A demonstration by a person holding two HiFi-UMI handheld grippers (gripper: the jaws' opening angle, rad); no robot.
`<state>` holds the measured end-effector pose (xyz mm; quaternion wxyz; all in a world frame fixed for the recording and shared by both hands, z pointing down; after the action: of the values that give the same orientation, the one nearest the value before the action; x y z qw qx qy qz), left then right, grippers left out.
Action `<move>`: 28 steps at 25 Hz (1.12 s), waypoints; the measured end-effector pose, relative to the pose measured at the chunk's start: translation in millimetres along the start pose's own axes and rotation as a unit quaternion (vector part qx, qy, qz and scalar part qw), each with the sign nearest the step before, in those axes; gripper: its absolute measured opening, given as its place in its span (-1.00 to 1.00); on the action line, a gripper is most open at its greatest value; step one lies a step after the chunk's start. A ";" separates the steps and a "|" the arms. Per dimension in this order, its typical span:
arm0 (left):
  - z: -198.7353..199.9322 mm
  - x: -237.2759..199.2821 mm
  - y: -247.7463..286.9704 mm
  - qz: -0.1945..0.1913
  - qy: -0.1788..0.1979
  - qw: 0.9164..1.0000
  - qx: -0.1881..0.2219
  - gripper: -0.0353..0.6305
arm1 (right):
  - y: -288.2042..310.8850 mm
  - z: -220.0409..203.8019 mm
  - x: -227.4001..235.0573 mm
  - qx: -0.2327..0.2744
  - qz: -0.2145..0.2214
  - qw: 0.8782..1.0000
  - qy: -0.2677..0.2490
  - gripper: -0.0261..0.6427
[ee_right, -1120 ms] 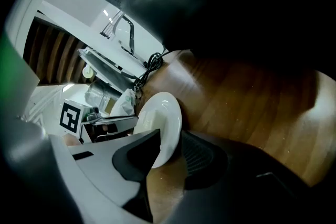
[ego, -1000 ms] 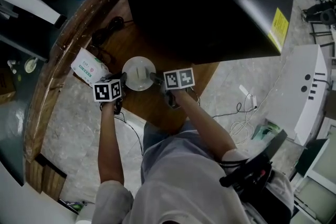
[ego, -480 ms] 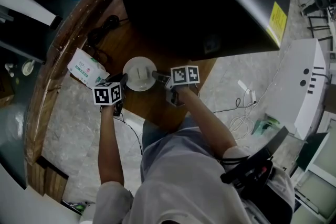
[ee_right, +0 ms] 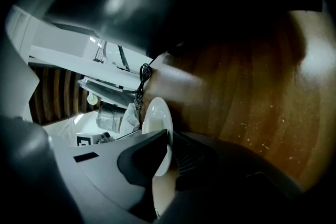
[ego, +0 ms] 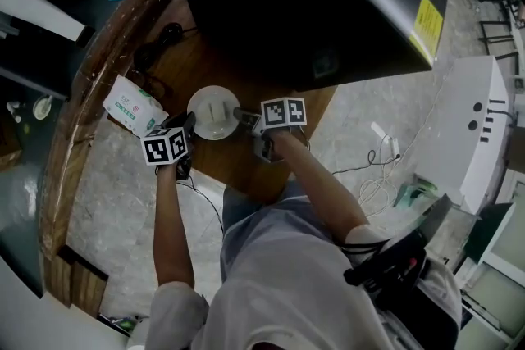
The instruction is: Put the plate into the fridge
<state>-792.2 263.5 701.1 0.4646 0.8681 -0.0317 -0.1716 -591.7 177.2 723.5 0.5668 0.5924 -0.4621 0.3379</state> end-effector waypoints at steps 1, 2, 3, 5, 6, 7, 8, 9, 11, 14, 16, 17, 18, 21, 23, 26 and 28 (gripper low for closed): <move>0.1 0.3 -0.4 0.000 -0.001 1.000 0.000 -0.66 | -1.1 -0.7 0.5 0.002 0.009 1.000 0.009 -0.80; 0.1 0.5 -0.9 0.001 0.000 1.000 0.000 -0.66 | -2.3 -2.1 0.7 0.006 0.023 1.000 0.020 -0.81; 0.0 0.6 -1.4 0.003 0.001 1.000 0.000 -0.66 | -3.4 -4.4 0.8 0.010 0.039 0.999 0.031 -0.81; -0.4 0.9 -1.4 0.005 0.003 1.000 0.002 -0.66 | -5.7 -11.0 1.5 0.014 0.081 0.995 0.052 -0.83; -0.5 1.1 -1.3 0.005 0.004 1.000 0.002 -0.66 | -7.1 -14.8 1.6 0.017 0.107 0.992 0.064 -0.84; -0.7 1.4 -1.4 0.004 0.004 1.000 0.003 -0.66 | -8.6 -18.4 1.2 0.021 0.133 0.988 0.074 -0.85; -1.0 1.8 -1.8 0.002 0.004 1.000 0.002 -0.66 | -9.9 -21.7 0.3 0.025 0.152 0.985 0.079 -0.84; -1.2 2.1 -2.3 0.001 0.004 1.000 0.001 -0.66 | -10.6 -24.1 -0.5 0.028 0.162 0.984 0.075 -0.84; -1.0 2.7 -2.6 -0.001 0.004 1.000 0.000 -0.66 | -9.2 -25.9 -1.8 0.028 0.152 0.986 0.055 -0.84; -1.3 1.2 0.7 0.002 0.001 1.000 0.002 -0.66 | 0.0 -25.0 0.5 0.020 0.124 0.991 0.050 -0.84; -3.5 -0.3 3.2 0.003 -0.001 1.000 0.003 -0.66 | 2.7 -24.7 4.6 0.022 0.120 0.991 0.062 -0.84; -4.7 -0.2 4.0 0.001 0.001 1.000 0.001 -0.65 | 2.0 -25.2 5.8 0.023 0.119 0.991 0.061 -0.84; -5.5 0.5 4.6 -0.003 0.004 1.000 -0.002 -0.66 | 0.4 -25.7 6.2 0.021 0.114 0.992 0.055 -0.84; -6.0 3.2 5.3 -0.017 0.015 1.000 0.008 -0.65 | -4.7 -25.4 5.7 0.021 0.106 0.993 0.044 -0.84; -6.4 3.5 6.0 -0.021 0.014 0.999 0.039 -0.65 | -5.2 -22.7 7.3 0.026 0.108 0.993 0.044 -0.85; -10.1 12.6 -0.9 -0.023 0.018 0.996 0.081 -0.65 | -14.6 -22.9 6.1 0.027 0.114 0.992 0.043 -0.85; -16.4 34.1 -11.6 -0.023 0.028 0.995 0.098 -0.65 | -36.6 -28.3 3.8 0.026 0.119 0.992 0.042 -0.85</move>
<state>-756.0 275.8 690.9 0.3742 0.9144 -0.0148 -0.1537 -552.8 201.9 717.5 0.5263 0.5329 -0.4958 0.4395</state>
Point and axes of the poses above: the fingertips, and each gripper's own axes: y forward along the fingers, x to its right, z out of its top, the point moved 7 cm from there along -y, backward along the fingers, and after that the axes turned 12 degrees about z, right-handed, at the moved point
